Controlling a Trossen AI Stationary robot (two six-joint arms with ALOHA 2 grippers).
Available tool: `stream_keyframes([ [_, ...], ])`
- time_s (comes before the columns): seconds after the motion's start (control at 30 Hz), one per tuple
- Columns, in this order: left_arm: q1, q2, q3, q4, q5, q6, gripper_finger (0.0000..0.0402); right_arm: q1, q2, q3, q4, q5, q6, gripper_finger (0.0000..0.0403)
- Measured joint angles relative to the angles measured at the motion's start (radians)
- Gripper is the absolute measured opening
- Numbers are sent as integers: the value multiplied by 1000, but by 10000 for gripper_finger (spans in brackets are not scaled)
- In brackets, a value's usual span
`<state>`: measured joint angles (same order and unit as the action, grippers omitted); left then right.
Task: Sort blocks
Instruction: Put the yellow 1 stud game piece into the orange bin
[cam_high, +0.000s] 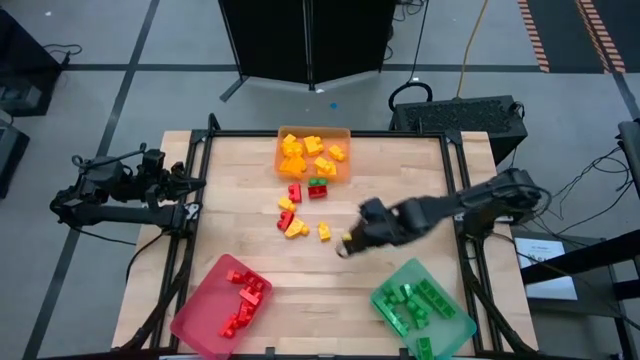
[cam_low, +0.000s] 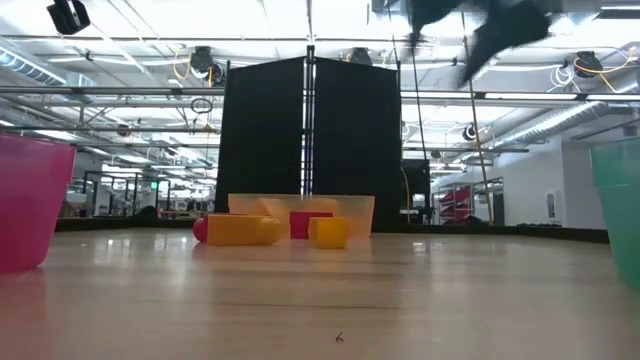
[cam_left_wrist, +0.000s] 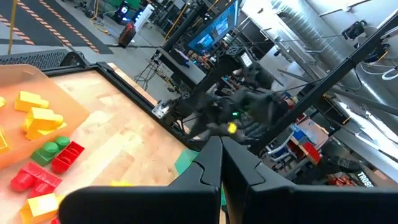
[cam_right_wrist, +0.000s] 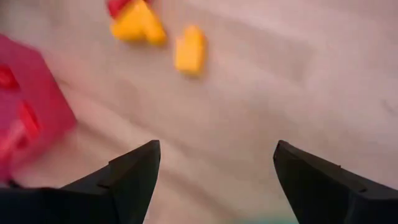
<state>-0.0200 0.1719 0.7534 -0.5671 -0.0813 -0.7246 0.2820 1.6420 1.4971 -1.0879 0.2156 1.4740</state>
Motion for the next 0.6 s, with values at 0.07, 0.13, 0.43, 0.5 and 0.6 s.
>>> stream_keyframes([
  [0.07,0,0,0,0,0,0,4,-58,47,0,104,-1,-91,306],
  [0.13,0,0,0,0,0,0,4,-108,105,0,213,-20,-168,306],
  [0.43,0,0,0,0,2,0,4,-231,309,0,415,-140,-257,306],
  [0.5,0,0,0,-1,4,0,4,-235,336,0,439,-145,-256,306],
  [0.6,0,0,0,-3,10,0,4,-235,369,0,448,-146,-254,306],
])
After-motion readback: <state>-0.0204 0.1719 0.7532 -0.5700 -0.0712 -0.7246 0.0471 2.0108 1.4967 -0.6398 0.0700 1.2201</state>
